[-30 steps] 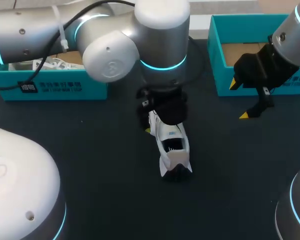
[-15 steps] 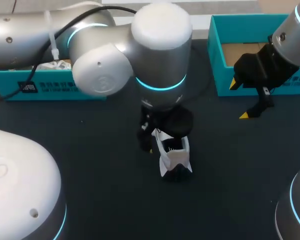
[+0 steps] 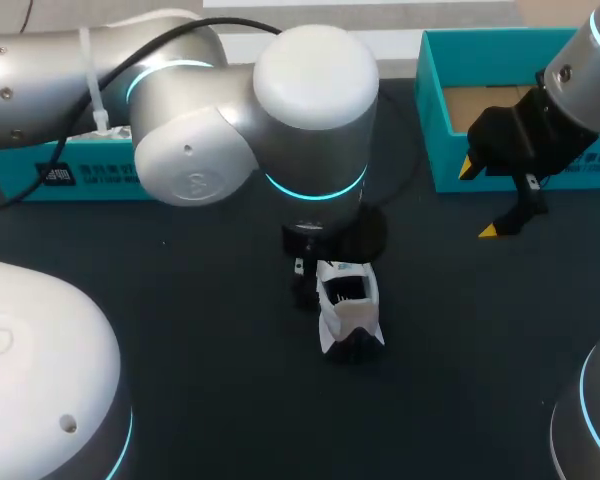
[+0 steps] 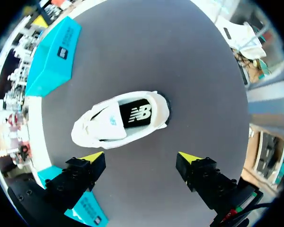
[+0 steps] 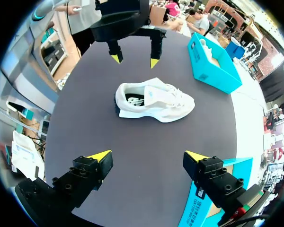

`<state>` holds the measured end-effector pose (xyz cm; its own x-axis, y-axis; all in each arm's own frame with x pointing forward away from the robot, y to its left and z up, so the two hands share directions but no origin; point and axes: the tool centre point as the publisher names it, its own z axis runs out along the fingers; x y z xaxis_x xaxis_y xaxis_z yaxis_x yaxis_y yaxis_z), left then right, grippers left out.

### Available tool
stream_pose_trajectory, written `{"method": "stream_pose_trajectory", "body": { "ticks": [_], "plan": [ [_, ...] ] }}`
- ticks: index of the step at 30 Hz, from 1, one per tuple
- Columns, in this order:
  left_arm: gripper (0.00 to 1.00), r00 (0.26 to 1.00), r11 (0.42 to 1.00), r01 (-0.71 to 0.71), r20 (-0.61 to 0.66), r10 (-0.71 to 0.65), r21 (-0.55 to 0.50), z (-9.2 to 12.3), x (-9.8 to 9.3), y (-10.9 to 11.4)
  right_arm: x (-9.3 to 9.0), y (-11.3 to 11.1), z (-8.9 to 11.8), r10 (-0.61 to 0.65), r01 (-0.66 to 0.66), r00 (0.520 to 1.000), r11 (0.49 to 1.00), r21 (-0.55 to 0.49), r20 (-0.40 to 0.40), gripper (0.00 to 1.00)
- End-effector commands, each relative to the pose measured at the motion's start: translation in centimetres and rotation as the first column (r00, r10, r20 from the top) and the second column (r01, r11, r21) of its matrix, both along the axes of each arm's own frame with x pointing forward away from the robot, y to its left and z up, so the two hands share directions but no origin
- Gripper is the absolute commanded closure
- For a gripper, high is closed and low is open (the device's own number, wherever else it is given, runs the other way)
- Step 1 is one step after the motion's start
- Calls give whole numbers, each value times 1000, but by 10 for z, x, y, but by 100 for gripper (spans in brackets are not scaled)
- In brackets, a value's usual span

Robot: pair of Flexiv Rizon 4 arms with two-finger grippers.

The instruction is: Take the shoe out of the shoebox, open the shoe tongue, remove and reinsert the insole, then place the shoe into the shoebox

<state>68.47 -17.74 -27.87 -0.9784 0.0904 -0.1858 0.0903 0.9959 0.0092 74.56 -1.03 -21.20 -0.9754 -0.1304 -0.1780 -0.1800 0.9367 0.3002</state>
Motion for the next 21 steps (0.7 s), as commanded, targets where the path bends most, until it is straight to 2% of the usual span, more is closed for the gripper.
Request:
{"method": "stream_pose_trajectory", "body": {
  "ticks": [1,9,14,21],
  "plan": [
    [0,976,972,-212,33,216,-102,-12,-19,-11,1,1,-1,0,0,1000,1000,-3,-1,0],
    [0,964,955,-263,11,267,-134,-32,-40,-26,1,1,-1,0,0,1000,1000,-3,-1,0],
    [0,968,960,-250,-6,251,-125,-42,-41,-40,1,1,-1,0,0,1000,1000,-3,-1,0],
    [0,968,960,-249,-30,247,-126,-51,-40,-48,1,1,-1,0,0,1000,1000,-3,-1,0]
  ]
}}
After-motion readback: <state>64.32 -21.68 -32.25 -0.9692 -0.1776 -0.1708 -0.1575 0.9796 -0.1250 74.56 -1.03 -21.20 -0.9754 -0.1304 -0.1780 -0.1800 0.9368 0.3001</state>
